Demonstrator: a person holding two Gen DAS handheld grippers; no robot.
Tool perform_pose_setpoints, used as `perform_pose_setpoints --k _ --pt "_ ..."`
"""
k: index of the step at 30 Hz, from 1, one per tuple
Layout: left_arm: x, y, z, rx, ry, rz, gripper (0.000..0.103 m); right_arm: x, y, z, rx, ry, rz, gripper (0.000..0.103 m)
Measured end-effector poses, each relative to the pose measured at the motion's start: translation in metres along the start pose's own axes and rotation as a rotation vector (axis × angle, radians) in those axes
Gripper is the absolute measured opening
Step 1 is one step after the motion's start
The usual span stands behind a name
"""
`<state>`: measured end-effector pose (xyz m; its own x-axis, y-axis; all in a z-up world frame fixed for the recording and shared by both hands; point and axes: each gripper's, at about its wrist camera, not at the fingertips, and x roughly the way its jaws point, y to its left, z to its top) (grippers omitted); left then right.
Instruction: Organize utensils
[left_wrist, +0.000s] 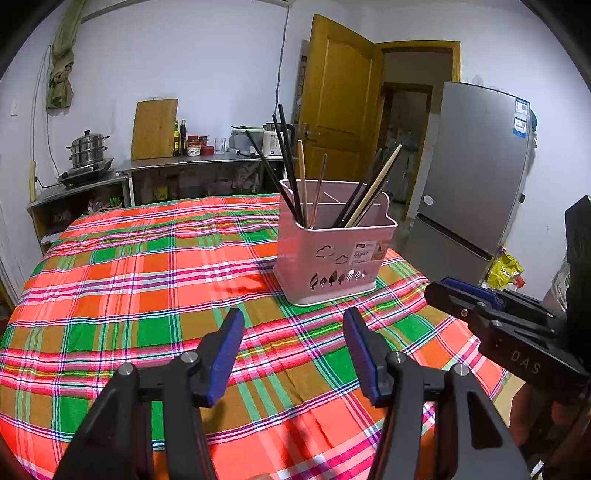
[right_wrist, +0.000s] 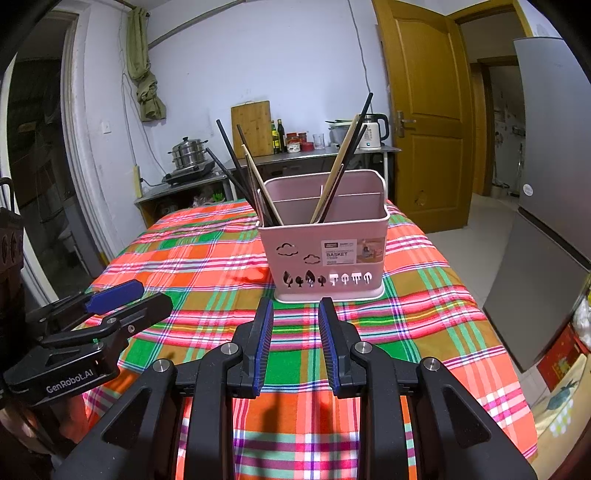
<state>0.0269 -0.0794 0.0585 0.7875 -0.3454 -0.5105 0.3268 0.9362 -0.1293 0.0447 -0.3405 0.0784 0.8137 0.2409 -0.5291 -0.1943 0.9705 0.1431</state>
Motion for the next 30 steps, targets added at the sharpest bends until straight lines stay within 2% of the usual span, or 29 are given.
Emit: perform_pose_setpoints --k 30 --pt "-0.0004 -0.0015 -0.0035 0.010 0.013 0.018 0.058 0.0038 -0.0017 -0.0042 -0.005 0.007 0.006 0.026"
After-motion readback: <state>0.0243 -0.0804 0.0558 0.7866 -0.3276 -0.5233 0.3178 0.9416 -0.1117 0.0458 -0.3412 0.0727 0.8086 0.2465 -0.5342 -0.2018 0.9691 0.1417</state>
